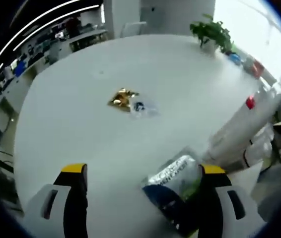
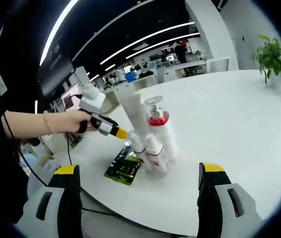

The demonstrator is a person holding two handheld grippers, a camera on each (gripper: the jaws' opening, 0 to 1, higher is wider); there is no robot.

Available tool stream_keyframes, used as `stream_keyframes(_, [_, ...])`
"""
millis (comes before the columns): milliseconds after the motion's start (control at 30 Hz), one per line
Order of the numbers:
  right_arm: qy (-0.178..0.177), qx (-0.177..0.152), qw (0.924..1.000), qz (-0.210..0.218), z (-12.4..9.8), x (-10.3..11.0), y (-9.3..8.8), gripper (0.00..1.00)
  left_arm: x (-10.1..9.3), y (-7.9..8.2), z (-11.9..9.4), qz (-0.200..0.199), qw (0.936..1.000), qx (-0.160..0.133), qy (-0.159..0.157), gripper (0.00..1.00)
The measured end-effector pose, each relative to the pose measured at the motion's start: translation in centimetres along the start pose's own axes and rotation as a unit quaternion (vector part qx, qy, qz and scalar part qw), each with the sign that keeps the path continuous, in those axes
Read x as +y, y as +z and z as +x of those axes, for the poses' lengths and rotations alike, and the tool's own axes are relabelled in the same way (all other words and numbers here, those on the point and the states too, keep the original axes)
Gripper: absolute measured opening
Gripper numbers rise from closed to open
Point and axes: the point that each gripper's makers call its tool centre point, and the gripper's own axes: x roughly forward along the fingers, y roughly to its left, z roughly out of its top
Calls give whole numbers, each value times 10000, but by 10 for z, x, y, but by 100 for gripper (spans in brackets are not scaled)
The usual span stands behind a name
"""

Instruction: Arrange the skincare products in the storage area until every visible bottle or jar stands upright without overlapping.

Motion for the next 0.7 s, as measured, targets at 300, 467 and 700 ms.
stream_keyframes(300, [-97, 6, 10000, 20, 0, -5, -1, 99, -8, 23, 24, -404, 9989, -194, -122, 81])
stream_keyframes(467, [-122, 13, 9999, 84, 1, -7, -2, 99, -9, 41, 42, -535, 9979, -352, -107, 76])
stream_keyframes(700, [-158, 20, 9998, 144, 1, -9, -3, 99, -16, 57, 57, -643, 9963, -537, -179, 72])
